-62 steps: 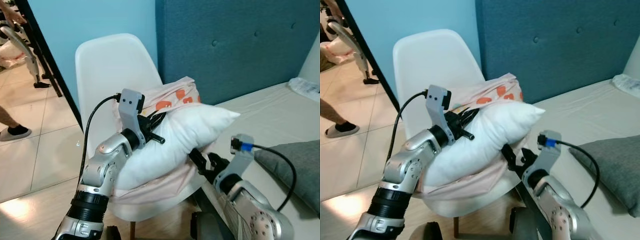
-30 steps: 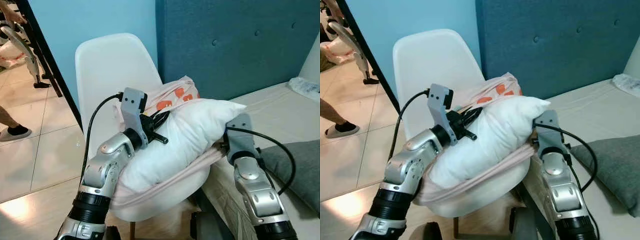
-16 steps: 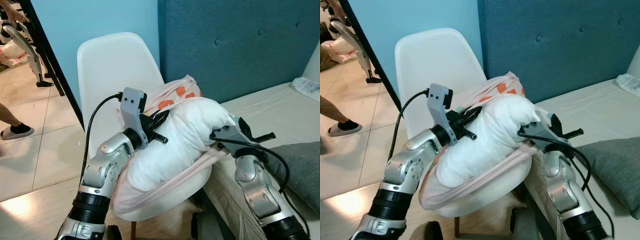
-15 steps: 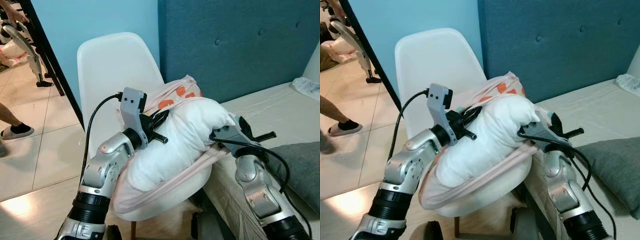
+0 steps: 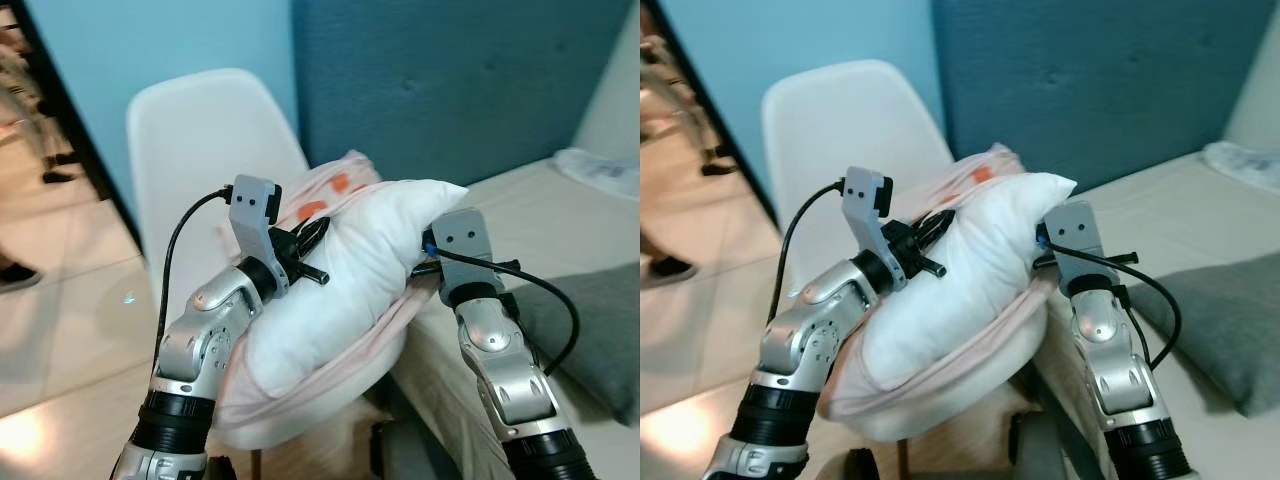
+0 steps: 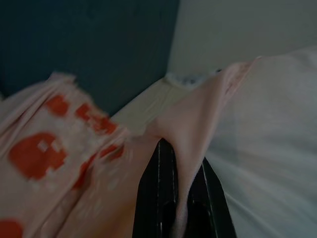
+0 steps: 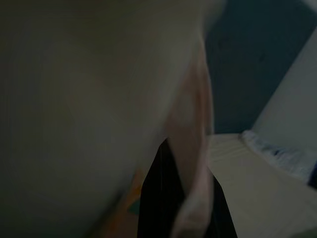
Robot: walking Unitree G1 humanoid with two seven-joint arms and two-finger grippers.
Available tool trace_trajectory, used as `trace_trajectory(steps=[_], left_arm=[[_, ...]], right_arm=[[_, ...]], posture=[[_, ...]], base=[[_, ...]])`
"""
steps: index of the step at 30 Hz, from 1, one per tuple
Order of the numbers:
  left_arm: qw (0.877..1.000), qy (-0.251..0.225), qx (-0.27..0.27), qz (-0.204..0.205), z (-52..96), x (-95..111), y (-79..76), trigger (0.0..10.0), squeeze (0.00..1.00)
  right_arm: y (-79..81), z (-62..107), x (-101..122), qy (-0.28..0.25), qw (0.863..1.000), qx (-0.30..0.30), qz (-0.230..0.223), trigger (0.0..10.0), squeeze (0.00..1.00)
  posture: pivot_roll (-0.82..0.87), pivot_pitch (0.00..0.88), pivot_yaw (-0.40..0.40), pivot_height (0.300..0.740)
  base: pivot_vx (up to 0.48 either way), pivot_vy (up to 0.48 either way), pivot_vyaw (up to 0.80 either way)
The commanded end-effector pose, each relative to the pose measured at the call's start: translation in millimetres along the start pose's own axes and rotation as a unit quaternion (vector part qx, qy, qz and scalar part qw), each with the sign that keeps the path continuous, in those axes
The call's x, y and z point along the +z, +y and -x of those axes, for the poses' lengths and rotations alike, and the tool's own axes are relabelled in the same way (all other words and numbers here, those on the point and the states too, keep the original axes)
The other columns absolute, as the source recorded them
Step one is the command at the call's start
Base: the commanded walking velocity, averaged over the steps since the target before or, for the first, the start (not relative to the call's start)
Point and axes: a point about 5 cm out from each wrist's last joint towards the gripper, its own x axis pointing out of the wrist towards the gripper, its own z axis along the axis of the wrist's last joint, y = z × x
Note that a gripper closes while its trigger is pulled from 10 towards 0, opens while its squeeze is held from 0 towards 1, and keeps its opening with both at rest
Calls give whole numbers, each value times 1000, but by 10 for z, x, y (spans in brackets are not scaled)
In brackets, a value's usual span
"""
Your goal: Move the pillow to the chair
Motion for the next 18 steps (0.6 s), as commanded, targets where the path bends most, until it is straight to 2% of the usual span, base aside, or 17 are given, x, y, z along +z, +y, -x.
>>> trace_trajectory(steps=[1, 3, 4, 6, 7, 18], left_arm=[[999, -41, 0, -11, -8, 223, 14, 4039, 0], [999, -47, -2, -13, -14, 262, 10, 4275, 0], [999, -53, -3, -15, -17, 293, 8, 4902, 0], [998, -59, -3, -15, -19, 329, 10, 8706, 0], [998, -60, -3, -16, -17, 335, 13, 10000, 0], [998, -51, 1, -26, 1, 318, 24, 10000, 0]], right_arm=[[74, -42, 169, -39, 999, 23, -11, 0, 0], [73, -48, 170, -41, 999, 25, -10, 0, 0], [71, -52, 169, -43, 999, 26, -11, 0, 0], [68, -58, 159, -44, 999, 29, -14, 0, 0], [68, -59, 157, -44, 998, 31, -16, 0, 0], [78, -43, 158, -45, 998, 47, -19, 0, 0]], posture=[[-60, 54, 53, 582], [-60, 54, 53, 587], [-60, 54, 53, 591], [-59, 46, 48, 601], [-58, 46, 48, 606], [-61, 36, 48, 643]], base=[[0, 0, 0], [0, 0, 0], [0, 0, 0], [0, 0, 0], [0, 0, 0], [0, 0, 0]])
